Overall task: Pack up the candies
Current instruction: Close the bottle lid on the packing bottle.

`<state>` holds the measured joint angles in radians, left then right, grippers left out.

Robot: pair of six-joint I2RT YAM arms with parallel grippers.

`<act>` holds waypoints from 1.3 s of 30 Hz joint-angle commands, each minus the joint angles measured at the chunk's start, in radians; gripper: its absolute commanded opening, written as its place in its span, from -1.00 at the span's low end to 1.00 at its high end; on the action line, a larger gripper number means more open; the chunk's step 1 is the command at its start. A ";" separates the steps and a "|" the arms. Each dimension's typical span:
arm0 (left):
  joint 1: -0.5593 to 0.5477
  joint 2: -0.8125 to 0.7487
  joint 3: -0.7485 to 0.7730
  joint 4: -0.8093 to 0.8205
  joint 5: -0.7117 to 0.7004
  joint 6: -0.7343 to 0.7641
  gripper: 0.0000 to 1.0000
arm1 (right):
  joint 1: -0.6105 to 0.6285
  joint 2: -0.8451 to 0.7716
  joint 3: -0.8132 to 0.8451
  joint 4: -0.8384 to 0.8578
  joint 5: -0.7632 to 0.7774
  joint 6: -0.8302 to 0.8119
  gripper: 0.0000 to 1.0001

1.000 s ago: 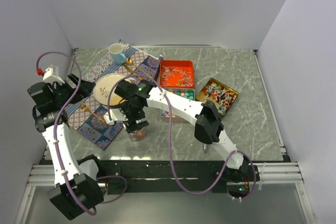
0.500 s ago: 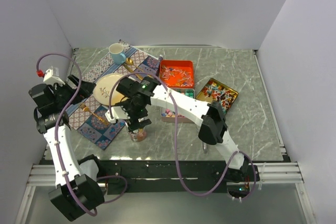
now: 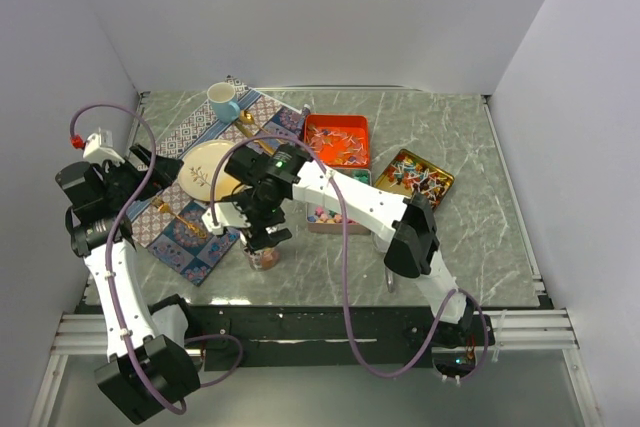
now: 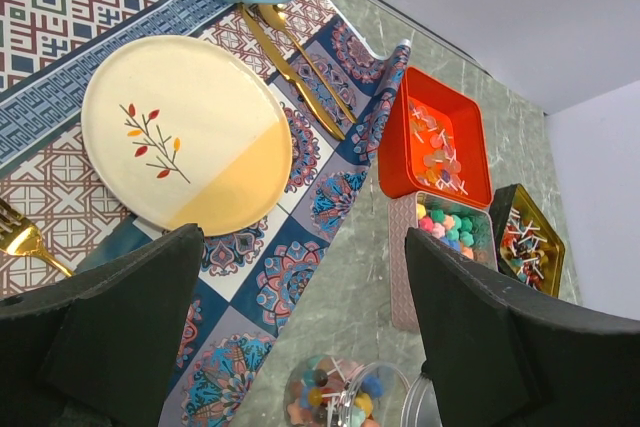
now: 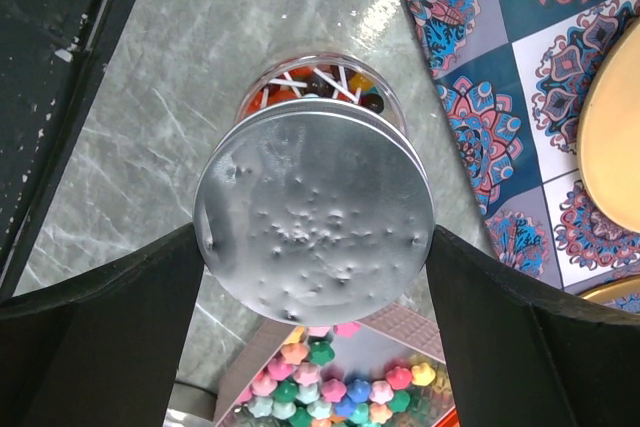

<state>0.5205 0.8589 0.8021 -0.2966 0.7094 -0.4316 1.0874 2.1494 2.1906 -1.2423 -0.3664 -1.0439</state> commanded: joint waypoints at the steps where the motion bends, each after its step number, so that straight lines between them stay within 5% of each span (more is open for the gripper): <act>1: 0.004 -0.017 0.002 0.030 -0.002 0.008 0.77 | 0.012 0.024 -0.002 0.027 -0.020 0.022 0.75; 39: 0.006 -0.018 -0.044 0.068 0.004 -0.002 0.77 | -0.011 0.099 -0.043 0.043 0.007 0.045 0.79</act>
<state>0.5213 0.8486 0.7666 -0.2878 0.7048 -0.4309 1.0977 2.2436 2.1605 -1.1675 -0.3603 -1.0286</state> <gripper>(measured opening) 0.885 0.917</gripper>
